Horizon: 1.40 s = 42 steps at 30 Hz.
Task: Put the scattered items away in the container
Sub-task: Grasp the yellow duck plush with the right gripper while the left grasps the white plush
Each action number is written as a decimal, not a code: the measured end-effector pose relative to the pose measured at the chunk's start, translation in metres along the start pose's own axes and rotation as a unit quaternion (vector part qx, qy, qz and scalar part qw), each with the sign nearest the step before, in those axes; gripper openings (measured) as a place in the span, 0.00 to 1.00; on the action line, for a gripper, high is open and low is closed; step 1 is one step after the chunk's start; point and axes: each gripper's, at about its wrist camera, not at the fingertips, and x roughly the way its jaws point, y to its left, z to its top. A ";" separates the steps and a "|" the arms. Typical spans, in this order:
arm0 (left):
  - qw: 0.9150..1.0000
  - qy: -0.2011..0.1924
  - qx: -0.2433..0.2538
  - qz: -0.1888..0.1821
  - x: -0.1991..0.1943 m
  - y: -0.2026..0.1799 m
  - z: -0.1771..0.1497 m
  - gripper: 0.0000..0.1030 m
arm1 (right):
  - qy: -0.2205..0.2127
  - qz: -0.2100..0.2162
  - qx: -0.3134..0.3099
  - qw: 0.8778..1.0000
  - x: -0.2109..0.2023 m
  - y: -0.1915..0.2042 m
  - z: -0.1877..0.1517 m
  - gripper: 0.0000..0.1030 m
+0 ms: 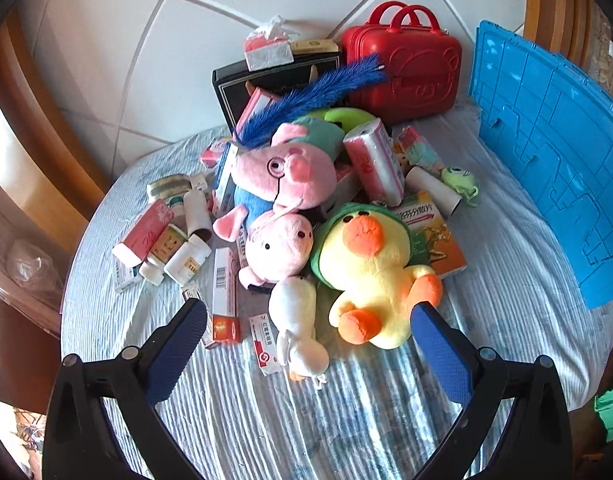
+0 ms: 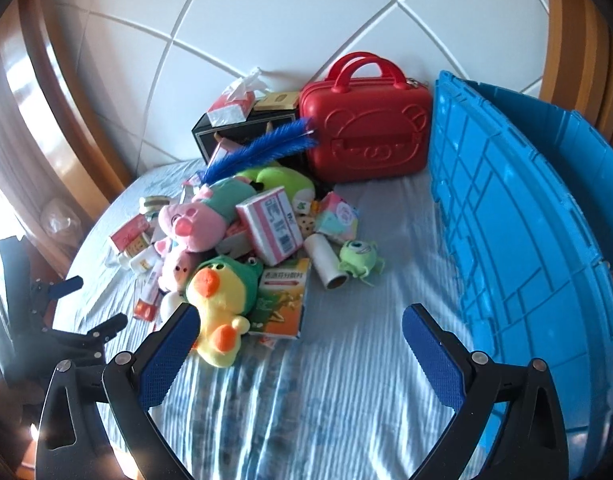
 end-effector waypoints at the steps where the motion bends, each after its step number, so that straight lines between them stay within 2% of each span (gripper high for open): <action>1: 1.000 0.008 -0.002 0.000 0.007 0.004 -0.005 1.00 | 0.005 0.001 -0.003 1.000 0.008 0.005 -0.002 1.00; 10: 0.999 0.045 -0.014 -0.005 0.072 0.032 -0.035 0.97 | 0.059 0.009 -0.034 0.998 0.095 0.055 -0.014 1.00; 19: 0.998 0.065 0.000 -0.009 0.134 0.035 -0.034 0.96 | 0.106 0.008 -0.050 0.993 0.186 0.087 -0.019 1.00; 29: 0.995 0.091 0.017 -0.022 0.175 0.035 -0.042 0.94 | 0.167 0.007 -0.059 0.984 0.266 0.115 -0.016 1.00; 32: 0.995 0.096 0.011 -0.030 0.184 0.036 -0.043 0.87 | 0.175 -0.006 -0.064 0.983 0.280 0.119 -0.019 1.00; 34: 0.994 0.098 0.007 -0.039 0.188 0.036 -0.042 0.77 | 0.175 -0.009 -0.059 0.983 0.285 0.119 -0.018 1.00; 35: 0.995 0.094 0.008 -0.042 0.187 0.035 -0.041 0.75 | 0.177 -0.010 -0.059 0.982 0.288 0.119 -0.018 1.00; 37: 0.994 0.088 0.009 -0.058 0.185 0.034 -0.039 0.57 | 0.179 -0.010 -0.060 0.982 0.291 0.120 -0.018 1.00; 39: 0.994 0.088 0.011 -0.071 0.182 0.032 -0.038 0.47 | 0.182 -0.010 -0.063 0.981 0.294 0.120 -0.019 1.00; 41: 0.993 0.092 0.007 -0.080 0.181 0.032 -0.039 0.47 | 0.181 -0.010 -0.065 0.981 0.293 0.121 -0.020 0.98; 42: 0.992 0.094 0.005 -0.083 0.181 0.032 -0.040 0.46 | 0.179 -0.010 -0.066 0.982 0.292 0.121 -0.020 0.92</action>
